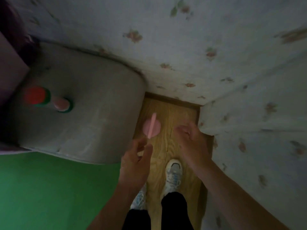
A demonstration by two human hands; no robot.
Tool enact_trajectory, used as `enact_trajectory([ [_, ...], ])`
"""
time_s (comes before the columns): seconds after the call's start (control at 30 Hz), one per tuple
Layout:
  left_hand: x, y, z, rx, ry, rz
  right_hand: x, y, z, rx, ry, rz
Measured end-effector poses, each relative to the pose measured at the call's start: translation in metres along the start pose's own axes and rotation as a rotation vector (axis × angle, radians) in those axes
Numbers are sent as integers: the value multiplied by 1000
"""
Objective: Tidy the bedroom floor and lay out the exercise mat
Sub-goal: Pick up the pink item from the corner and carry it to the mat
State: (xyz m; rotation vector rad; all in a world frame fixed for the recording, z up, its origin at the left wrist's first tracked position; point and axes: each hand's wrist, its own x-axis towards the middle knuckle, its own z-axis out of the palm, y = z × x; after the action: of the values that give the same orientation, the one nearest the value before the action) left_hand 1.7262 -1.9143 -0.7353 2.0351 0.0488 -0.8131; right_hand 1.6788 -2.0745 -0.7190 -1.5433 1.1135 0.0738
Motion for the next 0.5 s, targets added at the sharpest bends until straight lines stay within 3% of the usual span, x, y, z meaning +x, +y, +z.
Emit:
enact_trajectory([
  [0.37,154,-137,111,80,145,-48,197,142,99,-167,-155,75],
  [0.5,185,-160,135,92,93,-75,233,163,124,-200,-184,104],
])
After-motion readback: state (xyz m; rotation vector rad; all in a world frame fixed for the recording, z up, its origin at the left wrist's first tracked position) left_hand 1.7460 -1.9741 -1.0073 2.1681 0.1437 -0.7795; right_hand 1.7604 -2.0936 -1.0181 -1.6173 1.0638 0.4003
